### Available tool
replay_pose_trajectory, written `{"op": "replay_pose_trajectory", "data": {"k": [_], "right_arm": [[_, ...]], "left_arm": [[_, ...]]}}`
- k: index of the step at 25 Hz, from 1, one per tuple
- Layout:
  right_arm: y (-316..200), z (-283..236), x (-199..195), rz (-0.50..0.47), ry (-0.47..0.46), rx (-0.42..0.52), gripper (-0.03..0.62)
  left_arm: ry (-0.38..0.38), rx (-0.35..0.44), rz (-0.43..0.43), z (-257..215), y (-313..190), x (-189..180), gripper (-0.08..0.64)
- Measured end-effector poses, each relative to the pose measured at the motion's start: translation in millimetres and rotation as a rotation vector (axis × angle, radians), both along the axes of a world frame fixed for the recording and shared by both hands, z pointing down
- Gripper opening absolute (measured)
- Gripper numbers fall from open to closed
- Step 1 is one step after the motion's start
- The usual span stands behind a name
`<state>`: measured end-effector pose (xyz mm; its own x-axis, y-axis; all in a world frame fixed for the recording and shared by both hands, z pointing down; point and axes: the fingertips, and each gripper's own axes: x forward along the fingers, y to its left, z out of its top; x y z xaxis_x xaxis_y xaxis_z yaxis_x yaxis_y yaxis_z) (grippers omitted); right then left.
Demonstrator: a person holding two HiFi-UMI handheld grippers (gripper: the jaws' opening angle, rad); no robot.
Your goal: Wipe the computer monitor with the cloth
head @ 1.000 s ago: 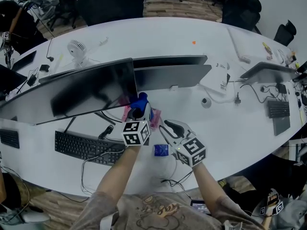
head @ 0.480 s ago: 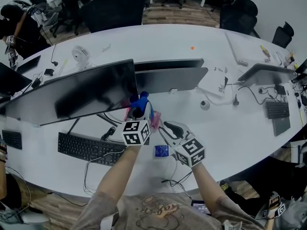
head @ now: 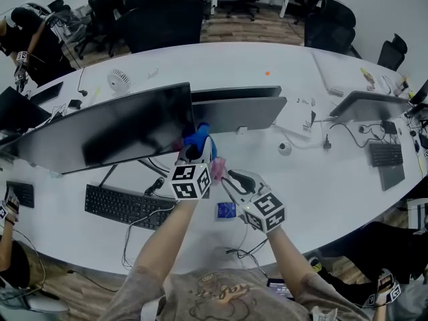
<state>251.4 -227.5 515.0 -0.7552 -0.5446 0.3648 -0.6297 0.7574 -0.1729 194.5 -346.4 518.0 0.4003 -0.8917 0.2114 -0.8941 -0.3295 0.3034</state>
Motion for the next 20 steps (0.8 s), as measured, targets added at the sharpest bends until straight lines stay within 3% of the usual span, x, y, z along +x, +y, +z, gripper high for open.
{"op": "replay_pose_trajectory", "data": {"k": [20], "right_arm": [[18.7, -27.0, -8.6, -0.004, -0.02, 0.052, 0.095]], "left_arm": [[-0.001, 0.136, 0.014, -88.1, 3.3, -2.0, 0.049]]}}
